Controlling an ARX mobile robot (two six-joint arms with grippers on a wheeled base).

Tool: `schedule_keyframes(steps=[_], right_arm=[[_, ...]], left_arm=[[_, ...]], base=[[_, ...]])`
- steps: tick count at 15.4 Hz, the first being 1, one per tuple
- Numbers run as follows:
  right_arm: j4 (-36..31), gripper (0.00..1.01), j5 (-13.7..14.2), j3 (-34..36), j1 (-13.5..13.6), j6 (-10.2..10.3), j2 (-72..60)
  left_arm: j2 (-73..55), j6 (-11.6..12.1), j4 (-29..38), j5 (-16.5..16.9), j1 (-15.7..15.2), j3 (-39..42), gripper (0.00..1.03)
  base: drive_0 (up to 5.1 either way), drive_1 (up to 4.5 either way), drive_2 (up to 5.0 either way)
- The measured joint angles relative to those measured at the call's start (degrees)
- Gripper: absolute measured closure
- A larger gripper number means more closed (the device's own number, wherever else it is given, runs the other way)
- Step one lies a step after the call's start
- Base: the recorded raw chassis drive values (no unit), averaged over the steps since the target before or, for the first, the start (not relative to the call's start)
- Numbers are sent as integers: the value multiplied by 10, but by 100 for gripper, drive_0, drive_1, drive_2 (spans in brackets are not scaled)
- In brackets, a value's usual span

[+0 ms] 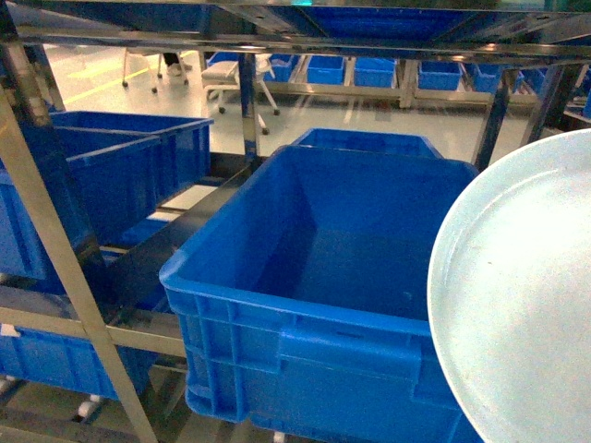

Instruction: Place blue tray on left shelf second layer neatly

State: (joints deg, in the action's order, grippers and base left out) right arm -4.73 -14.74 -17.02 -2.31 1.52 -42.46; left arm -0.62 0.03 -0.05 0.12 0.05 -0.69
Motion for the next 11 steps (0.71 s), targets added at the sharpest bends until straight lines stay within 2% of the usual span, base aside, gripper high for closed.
schedule_keyframes(steps=[3, 6, 8, 11], right_arm=[[0, 99, 2, 0, 0, 0, 1], [0, 99, 2, 0, 0, 0, 2], [-1, 99, -2, 0, 1, 0, 2], [0, 99, -2, 0, 0, 0, 2]], left_arm=[[0, 0, -2, -1, 0, 0, 5], [0, 0, -2, -1, 0, 0, 5], [0, 0, -2, -3, -1, 0, 5], [0, 0, 0, -3, 0, 0, 5]], base=[[0, 0, 0], [-455, 389, 122], [-616, 240, -90], [-145, -145, -145]])
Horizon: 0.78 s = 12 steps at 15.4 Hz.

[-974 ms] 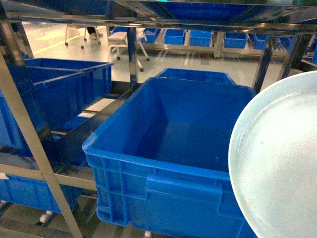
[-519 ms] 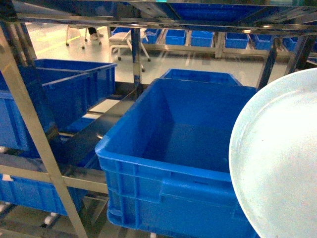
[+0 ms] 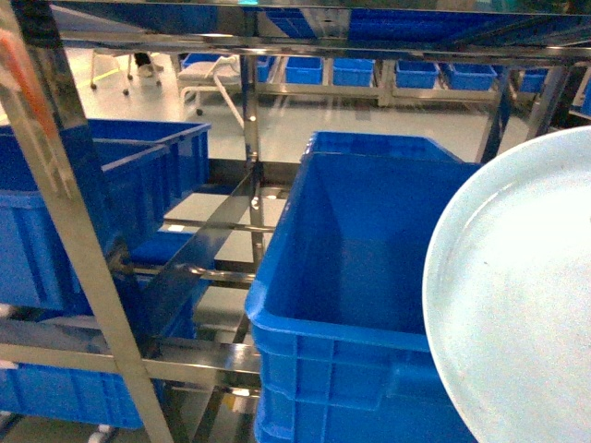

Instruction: Place blue tray on left shelf second layer neatly

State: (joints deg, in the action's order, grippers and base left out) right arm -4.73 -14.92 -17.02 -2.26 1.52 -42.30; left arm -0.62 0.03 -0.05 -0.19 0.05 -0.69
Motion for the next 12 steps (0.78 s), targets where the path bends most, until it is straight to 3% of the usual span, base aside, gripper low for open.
schedule_keyframes(steps=[8, 11, 12], right_arm=[[17, 99, -3, -4, -1, 7, -9], [54, 99, -48, -45, -12, 82, -108], [41, 99, -50, -57, -2, 106, -139]], left_arm=[[0, 0, -2, 2, 0, 0, 5], [0, 0, -2, 2, 0, 0, 5], [0, 0, -2, 2, 0, 0, 5]], base=[[-21, -21, -21], [0, 0, 0], [0, 0, 0]])
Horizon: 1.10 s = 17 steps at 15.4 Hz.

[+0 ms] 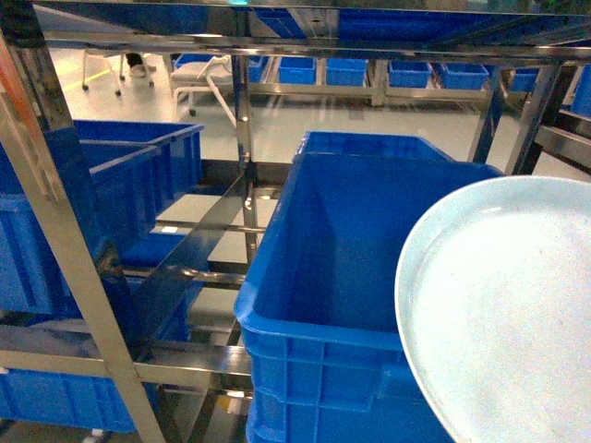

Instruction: Place blue tray on left shelf second layer neatly

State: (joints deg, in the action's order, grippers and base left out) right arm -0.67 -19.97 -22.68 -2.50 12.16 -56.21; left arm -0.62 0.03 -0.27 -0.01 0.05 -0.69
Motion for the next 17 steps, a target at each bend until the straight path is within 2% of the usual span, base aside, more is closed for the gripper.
schedule_keyframes(steps=[1, 3, 6, 8, 10, 12, 14, 15, 17], right_arm=[[-27, 99, 5, -17, 24, 25, -45], [-66, 99, 11, -45, 67, 51, -129], [-124, 99, 50, -69, 102, 91, -218], [-163, 99, 59, -69, 101, 130, -257], [-187, 99, 50, -77, 82, 185, -287], [-188, 99, 43, -96, 65, 226, -320], [-181, 99, 45, -136, 58, 243, -354], [-177, 99, 48, -155, 59, 244, -365], [-162, 99, 57, -183, 78, 243, -371]], left_arm=[[0, 0, 0, 0, 0, 0, 5], [0, 0, 0, 0, 0, 0, 5], [0, 0, 0, 0, 0, 0, 5], [0, 0, 0, 0, 0, 0, 5], [0, 0, 0, 0, 0, 0, 5], [0, 0, 0, 0, 0, 0, 5], [0, 0, 0, 0, 0, 0, 5], [0, 0, 0, 0, 0, 0, 5], [0, 0, 0, 0, 0, 0, 5]], base=[[0, 0, 0], [0, 0, 0], [0, 0, 0], [0, 0, 0], [0, 0, 0], [0, 0, 0], [0, 0, 0], [0, 0, 0], [0, 0, 0]])
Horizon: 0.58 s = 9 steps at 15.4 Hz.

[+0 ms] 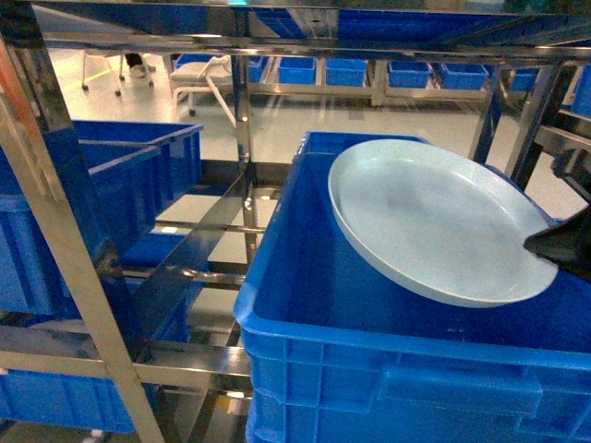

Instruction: Place blue tray on left shelf second layer neatly

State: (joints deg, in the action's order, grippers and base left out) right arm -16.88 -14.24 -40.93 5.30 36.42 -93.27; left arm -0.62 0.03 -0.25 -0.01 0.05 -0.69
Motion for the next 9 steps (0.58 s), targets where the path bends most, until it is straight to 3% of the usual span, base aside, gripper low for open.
schedule_keyframes(steps=[3, 5, 6, 9], right_arm=[[7, 99, 38, -40, 38, -37, -50], [-25, 99, 81, -41, 44, -68, -96], [-43, 99, 97, -45, 37, -76, -117], [-56, 99, 111, -47, 29, -77, -131]], left_arm=[[0, 0, 0, 0, 0, 0, 5], [0, 0, 0, 0, 0, 0, 5], [0, 0, 0, 0, 0, 0, 5], [0, 0, 0, 0, 0, 0, 5]], base=[[0, 0, 0], [0, 0, 0], [0, 0, 0], [0, 0, 0]])
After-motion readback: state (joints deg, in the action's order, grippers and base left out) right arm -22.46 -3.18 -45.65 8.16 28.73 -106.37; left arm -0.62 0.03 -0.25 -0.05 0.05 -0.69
